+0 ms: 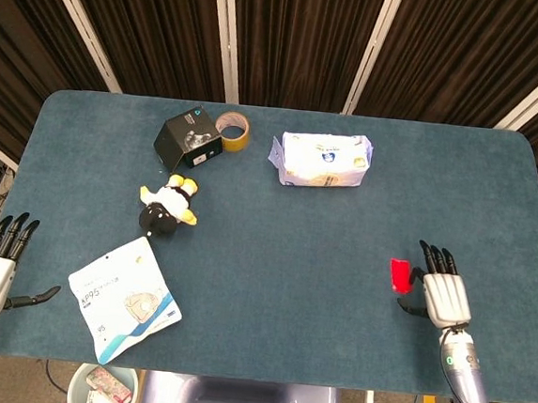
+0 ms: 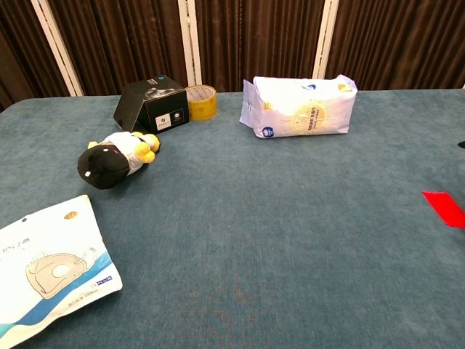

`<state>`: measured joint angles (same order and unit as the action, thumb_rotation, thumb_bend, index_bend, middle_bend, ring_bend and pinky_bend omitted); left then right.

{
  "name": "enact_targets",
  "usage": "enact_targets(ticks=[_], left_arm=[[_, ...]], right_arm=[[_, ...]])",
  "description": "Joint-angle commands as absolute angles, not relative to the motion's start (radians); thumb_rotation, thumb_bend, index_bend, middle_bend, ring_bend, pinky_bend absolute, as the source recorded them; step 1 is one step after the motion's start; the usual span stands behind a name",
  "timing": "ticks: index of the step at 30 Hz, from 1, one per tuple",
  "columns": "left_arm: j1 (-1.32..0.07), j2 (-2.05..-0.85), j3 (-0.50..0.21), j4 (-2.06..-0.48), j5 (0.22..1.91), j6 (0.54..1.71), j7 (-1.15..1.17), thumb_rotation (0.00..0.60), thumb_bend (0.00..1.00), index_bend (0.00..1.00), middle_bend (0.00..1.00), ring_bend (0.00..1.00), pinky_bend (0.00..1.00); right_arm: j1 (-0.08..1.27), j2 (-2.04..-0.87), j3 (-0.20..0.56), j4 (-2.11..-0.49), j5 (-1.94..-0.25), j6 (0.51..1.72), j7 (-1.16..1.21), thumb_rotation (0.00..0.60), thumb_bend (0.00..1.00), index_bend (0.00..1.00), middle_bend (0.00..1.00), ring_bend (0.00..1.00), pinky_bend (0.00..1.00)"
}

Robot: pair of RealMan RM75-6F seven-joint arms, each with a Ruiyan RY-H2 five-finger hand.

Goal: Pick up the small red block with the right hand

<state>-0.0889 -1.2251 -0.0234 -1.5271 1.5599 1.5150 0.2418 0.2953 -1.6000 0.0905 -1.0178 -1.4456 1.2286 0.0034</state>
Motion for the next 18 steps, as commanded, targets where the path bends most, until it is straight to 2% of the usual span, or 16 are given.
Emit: enact_targets(ticks=[1, 5, 18], left_arm=[[-0.086, -1.224, -0.022, -1.528, 1.566, 1.522, 0.239, 0.277, 0.0, 0.0, 0.0, 0.0, 0.0], [-0.085, -1.222, -0.021, -1.53, 1.569, 1.529, 0.237, 0.282, 0.0, 0.0, 0.0, 0.0, 0.0], [-0.088, -1.227, -0.023, -1.529, 1.554, 1.515, 0.248, 0.281, 0.0, 0.0, 0.0, 0.0, 0.0]], right_arm=[[0.301, -1.623, 0.083, -0.992, -1.452, 1.226, 0.015, 0.6, 0.19, 0.52, 0.0, 0.0, 0.0], [0.305, -1.636, 0.077, -0.978, -1.462, 1.231, 0.016, 0.6, 0.24, 0.52, 0.0, 0.0, 0.0], [0.324, -1.673, 0.062, -0.899, -1.468, 1.2, 0.018, 0.6, 0.25, 0.5, 0.0, 0.0, 0.0]])
